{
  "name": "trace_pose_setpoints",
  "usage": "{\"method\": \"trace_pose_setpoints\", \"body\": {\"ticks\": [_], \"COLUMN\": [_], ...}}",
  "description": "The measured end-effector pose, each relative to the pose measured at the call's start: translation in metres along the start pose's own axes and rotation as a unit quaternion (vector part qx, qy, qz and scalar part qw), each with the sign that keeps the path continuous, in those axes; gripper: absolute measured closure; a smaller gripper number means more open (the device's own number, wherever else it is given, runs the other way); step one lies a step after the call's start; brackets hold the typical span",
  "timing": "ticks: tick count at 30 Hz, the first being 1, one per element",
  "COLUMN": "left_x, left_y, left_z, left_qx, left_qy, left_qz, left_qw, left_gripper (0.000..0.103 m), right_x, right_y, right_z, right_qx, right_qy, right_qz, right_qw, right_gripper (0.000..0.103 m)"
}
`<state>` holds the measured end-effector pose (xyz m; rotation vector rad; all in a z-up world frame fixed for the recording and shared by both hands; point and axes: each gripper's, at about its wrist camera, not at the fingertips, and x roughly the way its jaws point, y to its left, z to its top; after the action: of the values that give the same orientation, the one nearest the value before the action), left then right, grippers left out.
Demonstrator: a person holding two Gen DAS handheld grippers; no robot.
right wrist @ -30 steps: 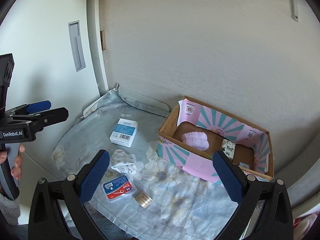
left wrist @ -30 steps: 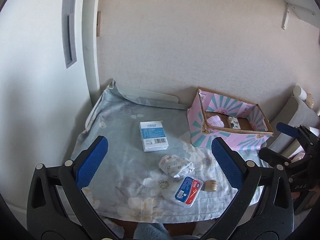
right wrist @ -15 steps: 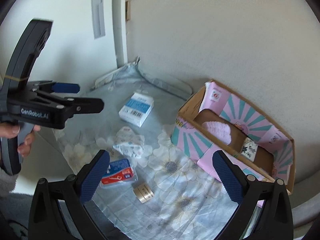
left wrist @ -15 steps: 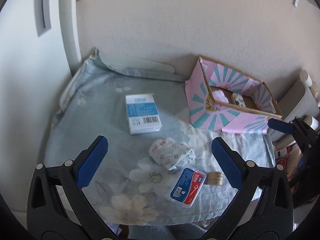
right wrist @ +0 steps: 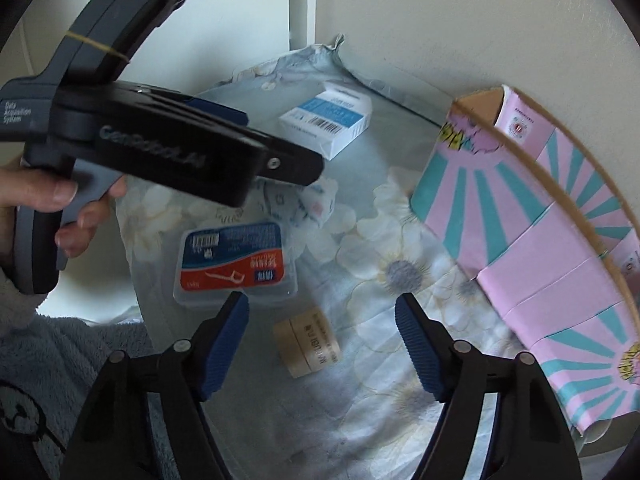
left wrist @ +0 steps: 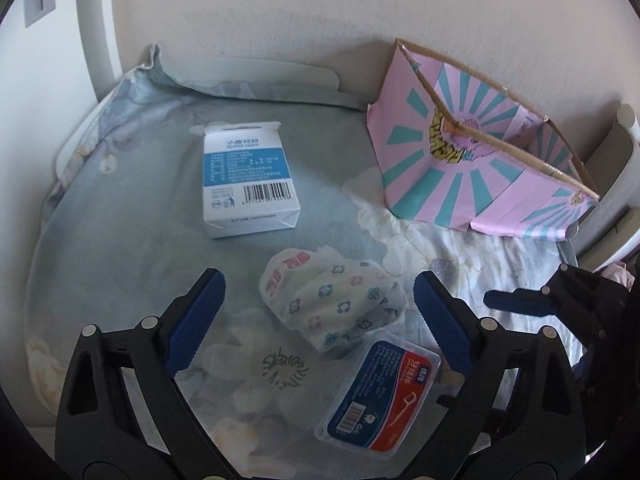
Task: Organize objects
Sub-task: 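Grasp the white patterned cloth bundle with the left tool while the right tool grasps the beige tape roll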
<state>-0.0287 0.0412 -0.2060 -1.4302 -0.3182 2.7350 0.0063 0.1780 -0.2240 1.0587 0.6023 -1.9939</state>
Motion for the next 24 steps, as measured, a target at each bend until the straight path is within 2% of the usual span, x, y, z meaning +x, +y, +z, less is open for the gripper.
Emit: {"method": "trace_pose_setpoints", "body": {"ticks": [6,10,15,18,24], "left_x": [0.013,0.015,0.016,0.016,0.016], "left_y": [-0.004,-0.006,-0.010,-0.013,-0.006], "left_z": [-0.007,-0.010,-0.011,-0.010,-0.007], "left_qx": [0.007,0.012,0.021,0.031,0.017], "left_qy": [-0.002,-0.007,-0.011,-0.010,-0.003], "left_qz": [0.008,0.007,0.003,-0.001,-0.023], "left_qw": [0.9999,0.9999,0.9997,0.9995,0.9996], "left_gripper": [0.011,0.012,0.022,0.028,0.037], "right_x": [0.007,0.009,0.012,0.013,0.015], "right_y": [0.001,0.001,0.002,0.002,0.002], "right_z": [-0.015,-0.020,-0.022,-0.021,-0.019], "right_qx": [0.002,0.005,0.003,0.002,0.003], "right_qy": [0.000,-0.004,-0.005,-0.007,-0.006], "right_qz": [0.007,0.011,0.019,0.022,0.023], "right_qw": [1.000,1.000,1.000,1.000,1.000], "right_gripper": [0.043,0.052,0.068,0.072,0.072]}}
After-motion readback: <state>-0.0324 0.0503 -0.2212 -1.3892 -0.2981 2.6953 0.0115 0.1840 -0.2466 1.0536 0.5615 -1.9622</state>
